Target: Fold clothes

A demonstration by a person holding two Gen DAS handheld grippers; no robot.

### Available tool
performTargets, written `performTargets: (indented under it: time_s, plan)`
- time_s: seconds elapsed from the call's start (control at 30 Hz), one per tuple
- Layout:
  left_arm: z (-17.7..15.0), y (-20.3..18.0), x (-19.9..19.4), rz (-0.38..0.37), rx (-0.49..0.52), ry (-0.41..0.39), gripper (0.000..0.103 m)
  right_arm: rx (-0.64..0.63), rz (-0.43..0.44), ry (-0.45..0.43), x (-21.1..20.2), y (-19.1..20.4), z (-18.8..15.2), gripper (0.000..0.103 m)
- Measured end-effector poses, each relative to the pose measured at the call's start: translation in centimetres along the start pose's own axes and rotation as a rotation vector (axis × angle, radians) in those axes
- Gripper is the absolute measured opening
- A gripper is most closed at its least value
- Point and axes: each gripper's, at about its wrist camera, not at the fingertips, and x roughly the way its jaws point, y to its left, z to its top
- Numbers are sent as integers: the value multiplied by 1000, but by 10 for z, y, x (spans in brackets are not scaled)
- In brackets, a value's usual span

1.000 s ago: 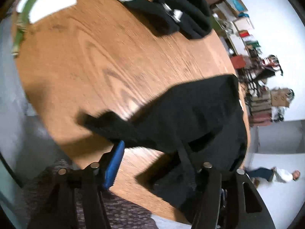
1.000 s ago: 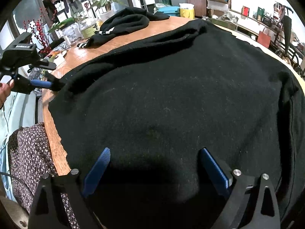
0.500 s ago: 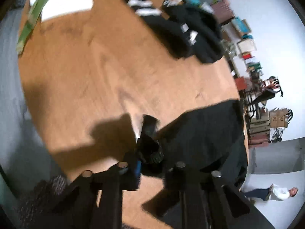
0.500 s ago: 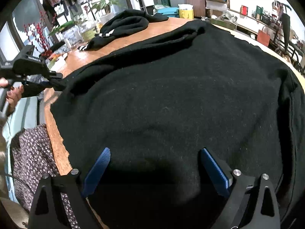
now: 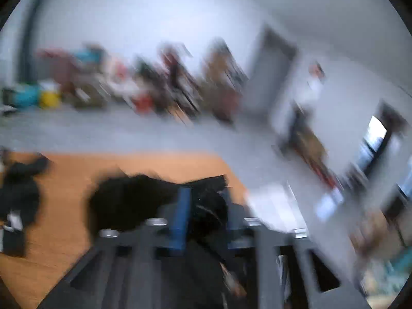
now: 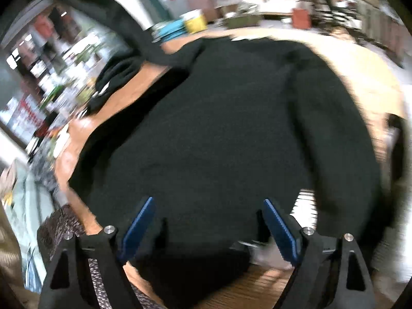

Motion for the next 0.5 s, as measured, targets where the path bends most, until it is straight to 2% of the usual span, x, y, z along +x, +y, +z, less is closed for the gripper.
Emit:
performTargets:
  time_s: [0.03, 0.17, 0.2, 0.3, 0.37, 0.43, 0.47, 0.5]
  plan:
    - [-3, -9, 16, -32, 24, 60, 78, 19, -33, -10, -8, -9, 0, 88]
    - [-54, 25, 84, -16, -138, 381, 78, 39, -138, -26, -34, -32, 1, 78]
    - [-64, 35, 94, -6, -183, 428, 78, 25, -162, -28, -38, -31, 1, 77]
    - [-84, 77, 87, 51, -342, 396, 78, -52, -206, -49, -48, -20, 3, 78]
    - [-97, 106, 83, 90, -447, 374, 78, -101, -209, -84, -54, -12, 10, 84]
    - [-110, 134, 78, 128, -552, 351, 77, -169, -207, -125, -54, 1, 24, 85]
    - [-117, 148, 76, 147, -605, 339, 74, -211, -206, -131, -48, 10, 34, 85]
    - [-123, 162, 74, 167, -657, 327, 66, -249, -196, -132, -40, 18, 48, 85]
